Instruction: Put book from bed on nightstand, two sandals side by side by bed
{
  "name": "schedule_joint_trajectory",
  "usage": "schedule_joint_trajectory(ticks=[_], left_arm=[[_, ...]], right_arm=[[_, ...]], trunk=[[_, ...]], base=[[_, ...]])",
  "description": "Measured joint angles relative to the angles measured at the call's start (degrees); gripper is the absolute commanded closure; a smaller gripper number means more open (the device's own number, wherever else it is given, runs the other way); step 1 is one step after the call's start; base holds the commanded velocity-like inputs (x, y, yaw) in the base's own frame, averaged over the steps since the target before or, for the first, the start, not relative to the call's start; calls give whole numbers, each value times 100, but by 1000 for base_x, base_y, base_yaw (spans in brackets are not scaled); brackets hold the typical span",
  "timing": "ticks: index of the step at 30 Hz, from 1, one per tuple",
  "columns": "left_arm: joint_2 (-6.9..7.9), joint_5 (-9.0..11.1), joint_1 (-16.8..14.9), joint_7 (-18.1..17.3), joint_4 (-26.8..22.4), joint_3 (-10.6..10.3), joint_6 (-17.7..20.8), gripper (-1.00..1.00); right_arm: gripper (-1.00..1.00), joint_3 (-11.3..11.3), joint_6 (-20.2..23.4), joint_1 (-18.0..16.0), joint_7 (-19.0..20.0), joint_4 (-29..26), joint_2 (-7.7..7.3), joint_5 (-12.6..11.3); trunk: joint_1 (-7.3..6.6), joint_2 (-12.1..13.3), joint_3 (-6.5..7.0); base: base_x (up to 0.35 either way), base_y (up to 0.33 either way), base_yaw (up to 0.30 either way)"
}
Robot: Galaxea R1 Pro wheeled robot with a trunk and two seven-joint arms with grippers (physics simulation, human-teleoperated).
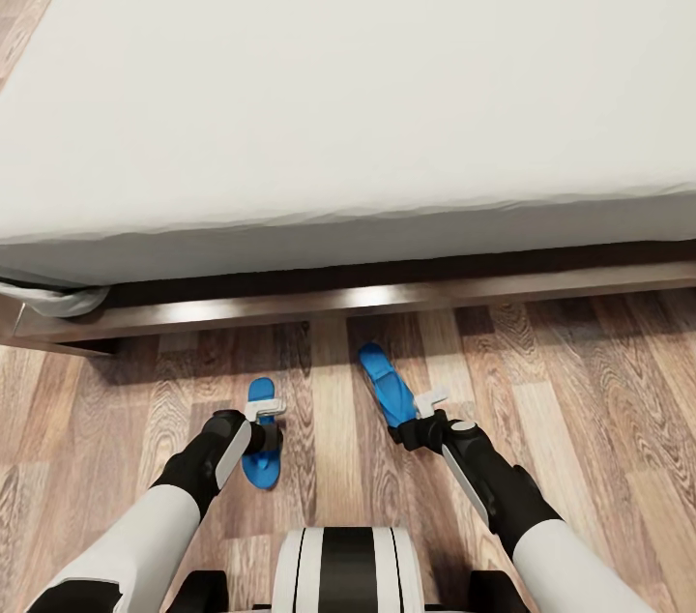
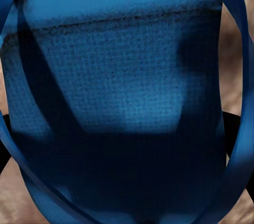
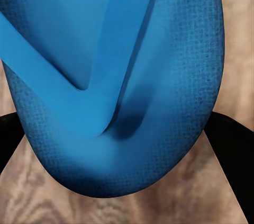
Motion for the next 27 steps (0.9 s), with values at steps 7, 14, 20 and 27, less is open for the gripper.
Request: schedule_joint_trajectory(ticks=[7, 14, 20, 27], left_arm=[[0, 1, 0, -2, 0, 1, 0, 100], [-1, -33, -4, -12, -18, -2, 0, 100], [-1, -35, -4, -12, -18, -2, 0, 100], [-1, -23, -1, 0, -19, 2, 2, -100]], right_arm=[[100, 0, 0, 0, 0, -3, 0, 0], [100, 0, 0, 0, 0, -3, 0, 0], [100, 0, 0, 0, 0, -5, 0, 0], [100, 0, 0, 0, 0, -4, 0, 3]], trunk=[[0, 0, 0], [9, -6, -88], [9, -6, -88], [10, -6, -88]], base=[[0, 0, 0], [0, 0, 0], [0, 0, 0], [0, 0, 0]])
